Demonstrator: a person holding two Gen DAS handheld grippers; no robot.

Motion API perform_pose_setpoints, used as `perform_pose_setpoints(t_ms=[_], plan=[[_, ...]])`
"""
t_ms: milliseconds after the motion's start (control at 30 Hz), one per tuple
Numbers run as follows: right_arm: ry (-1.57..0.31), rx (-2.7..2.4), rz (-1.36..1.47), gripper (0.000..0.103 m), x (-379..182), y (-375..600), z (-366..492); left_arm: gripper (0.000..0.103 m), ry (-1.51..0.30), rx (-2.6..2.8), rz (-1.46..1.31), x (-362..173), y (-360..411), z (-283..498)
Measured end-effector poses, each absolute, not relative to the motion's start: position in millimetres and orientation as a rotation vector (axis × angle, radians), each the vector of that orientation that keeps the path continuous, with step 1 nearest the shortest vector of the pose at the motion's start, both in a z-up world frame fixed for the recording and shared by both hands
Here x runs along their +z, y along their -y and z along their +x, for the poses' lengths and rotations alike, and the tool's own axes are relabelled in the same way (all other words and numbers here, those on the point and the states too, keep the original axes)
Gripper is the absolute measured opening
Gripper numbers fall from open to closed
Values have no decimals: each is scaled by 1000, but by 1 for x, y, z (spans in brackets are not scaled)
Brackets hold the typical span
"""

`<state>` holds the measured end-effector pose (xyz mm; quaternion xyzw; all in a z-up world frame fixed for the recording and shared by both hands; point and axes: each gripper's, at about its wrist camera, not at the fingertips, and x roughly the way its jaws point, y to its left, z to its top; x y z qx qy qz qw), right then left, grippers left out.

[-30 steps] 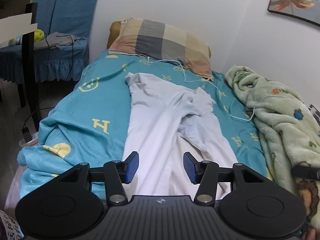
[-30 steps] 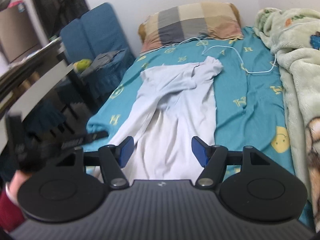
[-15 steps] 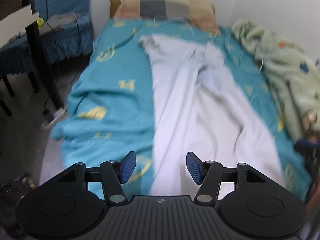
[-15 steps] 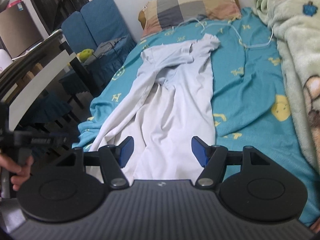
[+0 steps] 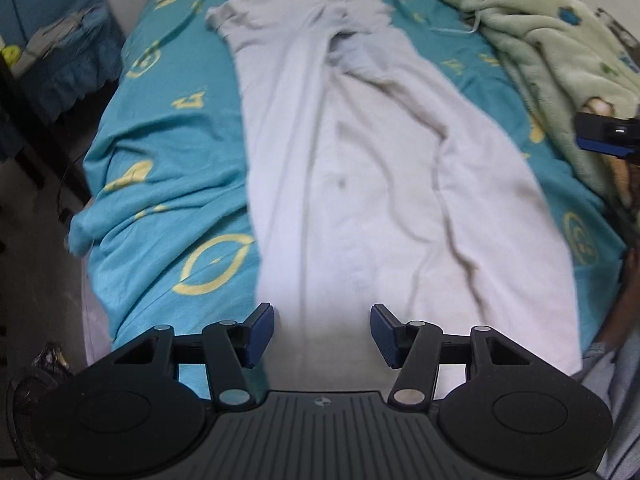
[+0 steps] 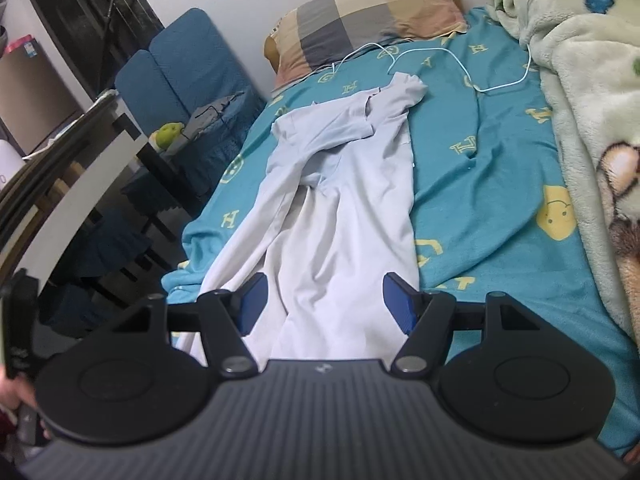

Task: Fold clothes
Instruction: 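Straighten the folded strip and grasp its hem with the left gripper, then grasp the strip's hem with the right gripper beside the left gripper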

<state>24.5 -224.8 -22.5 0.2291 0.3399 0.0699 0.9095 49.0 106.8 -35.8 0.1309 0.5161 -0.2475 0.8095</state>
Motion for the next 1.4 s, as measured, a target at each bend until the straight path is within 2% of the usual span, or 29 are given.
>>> perform_pose_setpoints(t_ms=[200, 267, 333, 367, 400, 700, 800, 900, 1067, 1100, 1133, 1167, 1233, 1300, 1333, 1400], plan=[[-703, 144, 464, 66, -23, 225, 27, 57, -1125, -529, 309, -54, -72, 36], [-706, 137, 465, 66, -25, 228, 26, 53, -1150, -504, 326, -66, -65, 39], [-712, 129, 473, 66, -27, 231, 25, 23, -1157, -479, 332, -69, -64, 41], [-718, 126, 478, 66, -28, 232, 24, 17, -1156, -467, 332, -68, -65, 42], [-724, 124, 482, 66, -29, 234, 24, 5, -1155, -455, 331, -68, -66, 43], [-746, 112, 569, 66, -36, 250, 22, 4, -985, -601, 301, 34, -57, 3], [-763, 105, 616, 66, -41, 257, 24, 4, -975, -668, 294, 34, -33, -11], [-801, 114, 647, 68, -47, 262, 25, 5, -1014, -694, 333, -2, -9, -18], [-887, 127, 695, 68, -63, 267, 21, 8, -1131, -666, 272, -54, -8, -2], [-906, 138, 717, 68, -67, 267, 20, 12, -1143, -662, 244, -55, -14, 1], [-926, 148, 747, 68, -71, 268, 19, 23, -1151, -656, 213, -55, -22, 3], [-949, 152, 775, 68, -75, 268, 19, 28, -1152, -650, 183, -52, -30, 5], [-988, 158, 810, 68, -82, 266, 17, 47, -1145, -627, 127, -45, -49, 7], [-1018, 171, 830, 68, -86, 264, 16, 59, -1137, -580, 72, -38, -71, 11], [-1035, 176, 831, 67, -88, 262, 16, 63, -1136, -545, 43, -36, -84, 14], [-1076, 182, 837, 67, -93, 258, 16, 65, -1146, -463, -16, -38, -109, 24]])
